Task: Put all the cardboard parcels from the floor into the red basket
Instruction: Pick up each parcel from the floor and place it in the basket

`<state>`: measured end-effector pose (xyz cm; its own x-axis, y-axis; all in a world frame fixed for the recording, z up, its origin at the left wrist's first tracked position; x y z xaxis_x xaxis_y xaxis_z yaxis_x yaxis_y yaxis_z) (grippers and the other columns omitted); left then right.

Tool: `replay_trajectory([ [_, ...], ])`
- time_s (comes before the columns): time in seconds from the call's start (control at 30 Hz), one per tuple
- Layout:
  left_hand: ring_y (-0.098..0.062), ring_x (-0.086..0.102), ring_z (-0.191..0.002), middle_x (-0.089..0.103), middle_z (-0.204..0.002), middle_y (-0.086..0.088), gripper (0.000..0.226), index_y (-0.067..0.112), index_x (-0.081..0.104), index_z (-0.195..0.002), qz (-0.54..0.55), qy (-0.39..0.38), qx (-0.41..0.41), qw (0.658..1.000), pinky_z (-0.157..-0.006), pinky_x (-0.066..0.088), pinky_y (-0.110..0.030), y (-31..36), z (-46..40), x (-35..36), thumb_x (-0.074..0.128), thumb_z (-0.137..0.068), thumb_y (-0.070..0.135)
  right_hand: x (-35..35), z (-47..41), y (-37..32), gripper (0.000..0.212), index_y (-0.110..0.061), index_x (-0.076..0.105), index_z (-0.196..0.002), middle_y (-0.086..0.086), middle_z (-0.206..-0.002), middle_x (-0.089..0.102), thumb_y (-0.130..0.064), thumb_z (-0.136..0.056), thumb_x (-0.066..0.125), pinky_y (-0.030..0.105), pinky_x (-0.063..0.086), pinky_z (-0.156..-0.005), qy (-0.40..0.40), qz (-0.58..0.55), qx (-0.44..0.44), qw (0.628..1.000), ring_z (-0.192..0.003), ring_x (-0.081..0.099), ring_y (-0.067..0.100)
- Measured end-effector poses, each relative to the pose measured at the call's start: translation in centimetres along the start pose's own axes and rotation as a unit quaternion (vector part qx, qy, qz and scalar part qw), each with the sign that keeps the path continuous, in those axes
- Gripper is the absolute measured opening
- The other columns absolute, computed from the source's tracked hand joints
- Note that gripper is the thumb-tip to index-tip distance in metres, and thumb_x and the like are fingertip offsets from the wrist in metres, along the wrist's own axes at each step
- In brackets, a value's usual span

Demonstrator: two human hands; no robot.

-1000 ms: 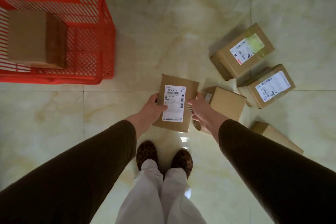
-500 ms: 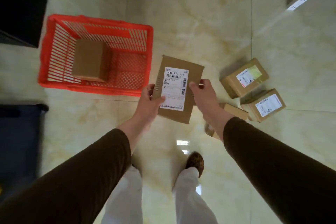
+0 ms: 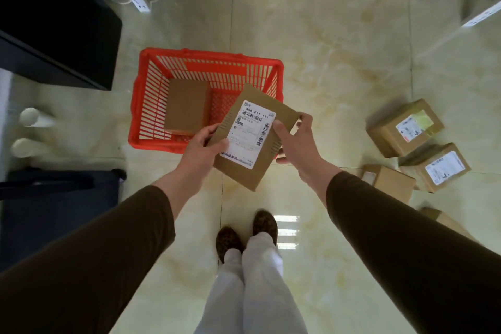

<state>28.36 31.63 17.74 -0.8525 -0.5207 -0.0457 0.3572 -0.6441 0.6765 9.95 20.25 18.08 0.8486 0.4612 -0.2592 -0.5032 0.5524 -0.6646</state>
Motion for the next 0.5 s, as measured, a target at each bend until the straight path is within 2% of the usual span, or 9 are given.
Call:
replay_trajectory([
  [0.07,-0.021,0.068,-0.105,0.071,-0.118,-0.004,0.029,0.022,0.064,-0.115,-0.004,0.024,0.006,1.0,-0.087,0.056,-0.036,0.7,-1.3,-1.4,0.071,-0.09,0.009,1.2,-0.9,-0.6,0.059,-0.031,0.031,-0.119,0.01,-0.119,0.067,-0.06,-0.076,0.061,0.047,0.064,-0.06,0.001,-0.015,0.018,1.0,-0.083,0.077,0.031],
  [0.13,-0.025,0.07,-0.103,0.072,-0.113,-0.005,0.023,0.024,0.062,-0.103,-0.02,0.043,0.009,0.999,-0.081,0.059,-0.04,1.5,-2.6,-2.5,0.076,-0.087,0.016,2.1,-1.6,-1.0,0.052,-0.025,0.033,-0.117,0.012,-0.111,0.069,-0.054,-0.085,0.061,0.047,0.065,-0.062,0.02,-0.02,0.028,0.999,-0.078,0.077,0.03],
  [0.2,-0.027,0.072,-0.102,0.073,-0.11,-0.003,0.028,0.027,0.059,-0.1,-0.024,0.058,0.016,0.998,-0.082,0.06,-0.047,2.4,-3.8,-3.7,0.08,-0.082,0.021,3.1,-2.1,-1.2,0.044,-0.02,0.034,-0.12,0.01,-0.108,0.067,-0.045,-0.094,0.06,0.045,0.065,-0.068,0.03,-0.036,0.042,0.998,-0.077,0.076,0.027],
  [0.33,-0.024,0.072,-0.101,0.072,-0.114,-0.002,0.043,0.028,0.055,-0.109,-0.017,0.054,0.013,0.998,-0.087,0.058,-0.052,4.3,-6.7,-5.7,0.084,-0.078,0.022,5.7,-2.5,-1.0,0.044,-0.019,0.035,-0.127,0.005,-0.113,0.065,-0.037,-0.097,0.062,0.046,0.063,-0.081,0.025,-0.095,0.063,0.993,-0.09,0.074,0.026],
  [0.43,-0.022,0.069,-0.104,0.068,-0.12,0.001,0.056,0.029,0.046,-0.123,-0.017,0.035,-0.002,0.999,-0.087,0.058,-0.048,5.4,-8.5,-6.9,0.081,-0.082,0.013,8.1,-3.0,-0.6,0.044,-0.021,0.041,-0.133,0.004,-0.123,0.064,-0.037,-0.097,0.062,0.046,0.06,-0.086,0.036,-0.103,0.063,0.992,-0.107,0.068,0.027],
  [0.5,-0.019,0.068,-0.104,0.067,-0.12,0.003,0.063,0.025,0.04,-0.126,-0.022,0.038,-0.002,0.999,-0.087,0.058,-0.046,6.1,-9.7,-7.9,0.081,-0.081,0.011,9.6,-3.3,-0.4,0.043,-0.025,0.044,-0.131,-0.001,-0.121,0.065,-0.039,-0.096,0.063,0.043,0.057,-0.089,0.055,-0.108,0.068,0.99,-0.111,0.065,0.024],
])
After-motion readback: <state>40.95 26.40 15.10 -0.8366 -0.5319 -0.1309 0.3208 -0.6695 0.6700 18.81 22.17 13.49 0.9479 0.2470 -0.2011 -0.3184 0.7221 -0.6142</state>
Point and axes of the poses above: each hand's wrist, its own z-axis away from the middle knuckle, its own x-axis out of the palm, y = z × x, the point moved 2 cm from there along -z, towards the middle knuckle
